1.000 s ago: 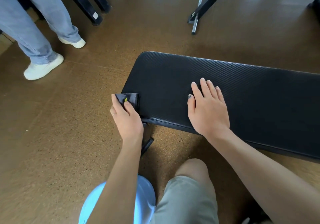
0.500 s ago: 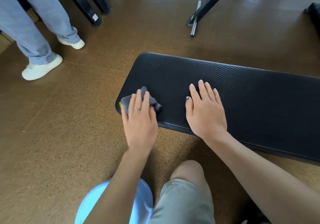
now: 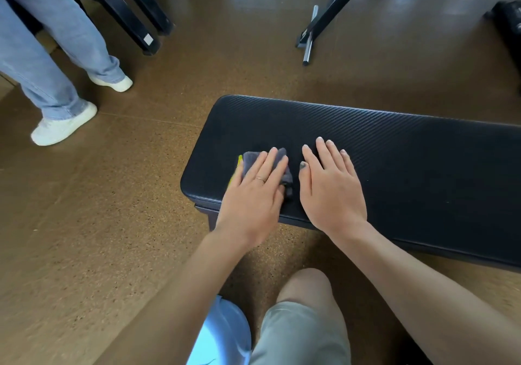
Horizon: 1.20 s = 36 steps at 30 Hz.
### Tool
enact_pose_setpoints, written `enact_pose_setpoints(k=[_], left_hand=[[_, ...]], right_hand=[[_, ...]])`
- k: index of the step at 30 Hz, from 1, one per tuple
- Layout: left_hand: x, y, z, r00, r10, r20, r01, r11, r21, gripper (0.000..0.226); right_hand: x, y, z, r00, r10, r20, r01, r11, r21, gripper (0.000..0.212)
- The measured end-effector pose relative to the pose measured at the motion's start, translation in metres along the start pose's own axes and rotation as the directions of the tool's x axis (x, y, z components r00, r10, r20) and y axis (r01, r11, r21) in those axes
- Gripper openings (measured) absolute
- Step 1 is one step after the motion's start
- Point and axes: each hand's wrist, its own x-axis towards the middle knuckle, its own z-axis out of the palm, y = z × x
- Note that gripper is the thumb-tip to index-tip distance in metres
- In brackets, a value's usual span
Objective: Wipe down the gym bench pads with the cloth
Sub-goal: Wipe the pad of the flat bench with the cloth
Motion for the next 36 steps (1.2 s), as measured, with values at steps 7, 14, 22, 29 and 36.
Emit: enact_pose_setpoints(k=[7,14,22,29,36], left_hand=[[0.063,-0.011,-0.006,0.999,-0.022,0.027,0.024,0.998,-0.056,0.056],[0.013,0.032,0.001,0.997,0.065,0.029,-0.063,0.995,-0.077,0.064],[0.044,0.033,-0.002,0.997,0.068,0.042,-0.065,0.995,-0.071,0.056],[0.082,0.058,-0.003,0.996,-0.005,0.085,0.013,0.995,-0.100,0.057],[0.017,0.104,0.004,0.997,0.010,0.080,-0.012,1.000,0.023,0.059]], right_hand=[[0.006,0.000,-0.002,1.000,0.031,0.000,-0.031,0.999,0.037,0.061],[0.003,0.010,-0.010,0.998,0.028,0.047,-0.028,1.000,-0.004,0.069],[-0.010,0.070,-0.030,0.974,0.179,0.137,-0.170,0.983,-0.076,0.058],[-0.011,0.072,-0.030,0.982,0.152,0.110,-0.150,0.988,-0.028,0.055],[0.008,0.093,-0.038,0.999,0.036,0.003,-0.036,0.999,0.009,0.050]])
